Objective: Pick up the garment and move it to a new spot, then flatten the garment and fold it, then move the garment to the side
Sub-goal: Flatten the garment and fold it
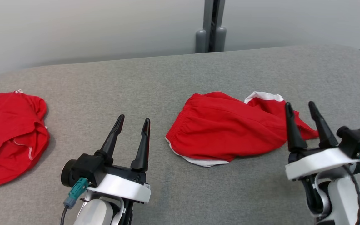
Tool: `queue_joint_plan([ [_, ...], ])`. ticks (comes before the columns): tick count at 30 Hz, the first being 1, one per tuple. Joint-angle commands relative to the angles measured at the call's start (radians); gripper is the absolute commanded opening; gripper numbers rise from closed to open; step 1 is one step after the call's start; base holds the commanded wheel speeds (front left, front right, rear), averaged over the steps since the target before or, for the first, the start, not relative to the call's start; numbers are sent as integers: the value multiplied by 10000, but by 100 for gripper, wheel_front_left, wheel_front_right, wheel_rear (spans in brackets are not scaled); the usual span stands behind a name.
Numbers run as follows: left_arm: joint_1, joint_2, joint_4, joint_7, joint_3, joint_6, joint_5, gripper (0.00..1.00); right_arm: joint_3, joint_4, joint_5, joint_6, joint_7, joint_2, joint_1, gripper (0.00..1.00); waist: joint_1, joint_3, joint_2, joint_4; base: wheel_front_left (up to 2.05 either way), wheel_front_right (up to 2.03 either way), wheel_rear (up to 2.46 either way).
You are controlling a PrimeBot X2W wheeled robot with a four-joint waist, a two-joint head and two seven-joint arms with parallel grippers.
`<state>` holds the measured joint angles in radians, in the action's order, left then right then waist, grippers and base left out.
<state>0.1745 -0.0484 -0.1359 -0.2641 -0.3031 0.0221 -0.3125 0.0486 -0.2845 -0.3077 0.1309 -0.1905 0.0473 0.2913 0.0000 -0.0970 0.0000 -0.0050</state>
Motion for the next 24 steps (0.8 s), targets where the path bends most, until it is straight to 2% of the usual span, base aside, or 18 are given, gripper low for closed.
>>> queue_joint_plan([
  [1, 150, -38, 17, -5, 86, 18, -63, 100, 181, 395, 123, -3, 18, 67, -274, 100, 0, -38, 0, -200, 0, 0, 0],
  [6, 163, -38, -318, -4, 143, -105, -110, 100, 602, 1414, 214, -3, 164, 66, -842, 100, 0, -264, 0, -606, 0, 0, 0],
  [14, 605, -57, -1637, -5, 165, -274, 128, 100, 832, 1946, 200, -3, 278, 59, -992, 100, 0, -717, 0, -1320, 0, 0, 0],
  [18, 1290, -101, -2468, 39, 225, -364, 91, 100, 977, 2067, 168, -3, 245, 55, -903, 100, 0, -998, 0, -1839, 0, 0, 0],
  [24, 2816, -374, -3784, 937, 98, -301, 360, 100, 1404, 2420, 82, -3, 185, 54, -798, 100, 0, -1510, 0, -2577, 0, 0, 0],
])
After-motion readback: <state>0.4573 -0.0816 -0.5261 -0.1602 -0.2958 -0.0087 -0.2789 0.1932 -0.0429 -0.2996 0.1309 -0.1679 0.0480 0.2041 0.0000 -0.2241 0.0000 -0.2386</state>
